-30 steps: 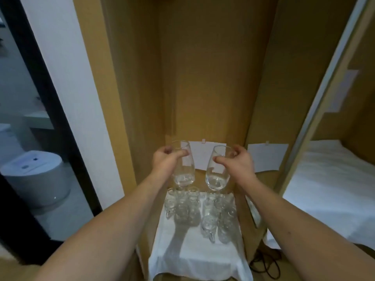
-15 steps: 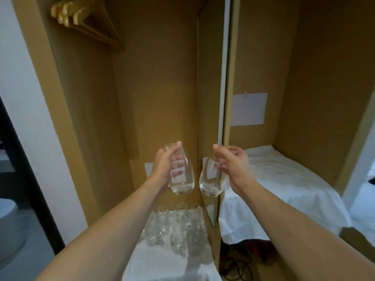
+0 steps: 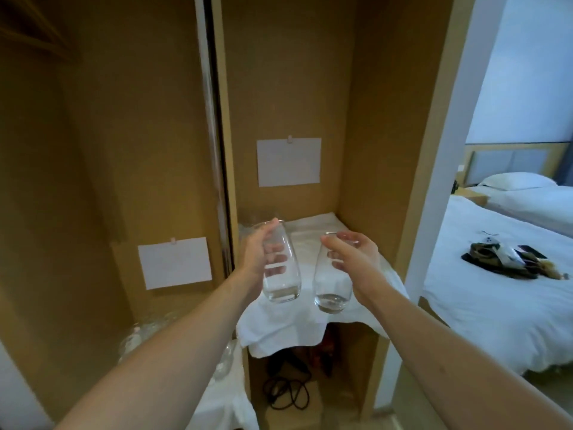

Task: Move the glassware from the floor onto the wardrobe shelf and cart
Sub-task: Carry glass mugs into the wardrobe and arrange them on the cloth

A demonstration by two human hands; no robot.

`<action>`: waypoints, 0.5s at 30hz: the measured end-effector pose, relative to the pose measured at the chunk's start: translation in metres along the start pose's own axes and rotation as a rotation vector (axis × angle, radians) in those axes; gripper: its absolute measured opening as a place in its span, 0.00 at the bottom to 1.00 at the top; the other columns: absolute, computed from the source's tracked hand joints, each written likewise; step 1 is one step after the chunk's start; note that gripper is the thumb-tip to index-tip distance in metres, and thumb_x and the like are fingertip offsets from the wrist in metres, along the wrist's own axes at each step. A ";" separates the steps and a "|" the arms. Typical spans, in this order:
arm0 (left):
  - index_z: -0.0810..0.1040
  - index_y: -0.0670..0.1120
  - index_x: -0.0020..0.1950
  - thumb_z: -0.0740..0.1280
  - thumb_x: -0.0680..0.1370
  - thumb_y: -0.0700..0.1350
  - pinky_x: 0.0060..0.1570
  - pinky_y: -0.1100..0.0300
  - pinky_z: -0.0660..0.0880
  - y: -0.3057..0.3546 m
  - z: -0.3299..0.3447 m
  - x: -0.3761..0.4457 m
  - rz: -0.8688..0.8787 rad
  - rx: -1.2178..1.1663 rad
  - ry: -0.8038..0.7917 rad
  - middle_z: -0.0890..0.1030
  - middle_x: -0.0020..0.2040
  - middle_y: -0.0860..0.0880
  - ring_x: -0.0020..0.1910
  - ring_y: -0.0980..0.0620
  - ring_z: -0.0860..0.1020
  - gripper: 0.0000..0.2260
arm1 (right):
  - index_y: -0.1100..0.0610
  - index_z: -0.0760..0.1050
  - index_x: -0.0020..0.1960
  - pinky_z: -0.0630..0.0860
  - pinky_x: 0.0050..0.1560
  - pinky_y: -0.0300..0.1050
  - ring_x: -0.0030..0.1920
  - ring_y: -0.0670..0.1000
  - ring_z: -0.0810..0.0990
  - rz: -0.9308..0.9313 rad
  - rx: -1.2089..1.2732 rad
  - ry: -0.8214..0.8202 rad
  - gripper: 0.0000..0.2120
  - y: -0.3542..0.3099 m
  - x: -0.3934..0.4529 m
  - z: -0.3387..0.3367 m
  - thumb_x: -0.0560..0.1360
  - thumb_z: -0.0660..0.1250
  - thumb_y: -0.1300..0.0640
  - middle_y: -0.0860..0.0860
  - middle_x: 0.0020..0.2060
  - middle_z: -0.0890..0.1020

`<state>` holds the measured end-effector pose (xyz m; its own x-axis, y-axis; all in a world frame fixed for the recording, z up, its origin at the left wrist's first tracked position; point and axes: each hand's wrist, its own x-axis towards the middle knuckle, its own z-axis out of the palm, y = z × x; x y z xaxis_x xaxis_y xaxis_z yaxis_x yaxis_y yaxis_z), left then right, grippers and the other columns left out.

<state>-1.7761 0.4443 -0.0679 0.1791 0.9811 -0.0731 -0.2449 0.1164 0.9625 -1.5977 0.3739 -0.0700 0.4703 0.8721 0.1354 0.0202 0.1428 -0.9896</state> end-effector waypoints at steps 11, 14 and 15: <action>0.80 0.47 0.57 0.74 0.71 0.62 0.51 0.43 0.81 -0.049 0.053 0.046 -0.091 0.114 0.032 0.84 0.50 0.42 0.43 0.43 0.83 0.23 | 0.54 0.74 0.62 0.80 0.59 0.51 0.53 0.51 0.83 0.122 -0.015 -0.053 0.29 0.037 0.047 -0.055 0.67 0.80 0.46 0.52 0.54 0.81; 0.80 0.50 0.57 0.74 0.71 0.62 0.53 0.44 0.80 -0.053 0.058 0.083 -0.091 0.123 0.021 0.83 0.53 0.43 0.47 0.43 0.83 0.22 | 0.54 0.74 0.62 0.80 0.58 0.51 0.53 0.52 0.83 0.146 -0.037 -0.059 0.30 0.050 0.081 -0.053 0.66 0.81 0.45 0.52 0.54 0.81; 0.80 0.51 0.58 0.74 0.71 0.62 0.54 0.44 0.80 -0.054 0.060 0.098 -0.087 0.128 0.018 0.83 0.54 0.43 0.49 0.43 0.83 0.22 | 0.54 0.74 0.62 0.79 0.57 0.50 0.53 0.52 0.82 0.150 -0.046 -0.059 0.31 0.054 0.094 -0.051 0.65 0.81 0.45 0.53 0.55 0.81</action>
<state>-1.6884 0.5245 -0.1119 0.1765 0.9710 -0.1615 -0.1056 0.1818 0.9776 -1.5077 0.4398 -0.1136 0.4183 0.9082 -0.0124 -0.0051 -0.0114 -0.9999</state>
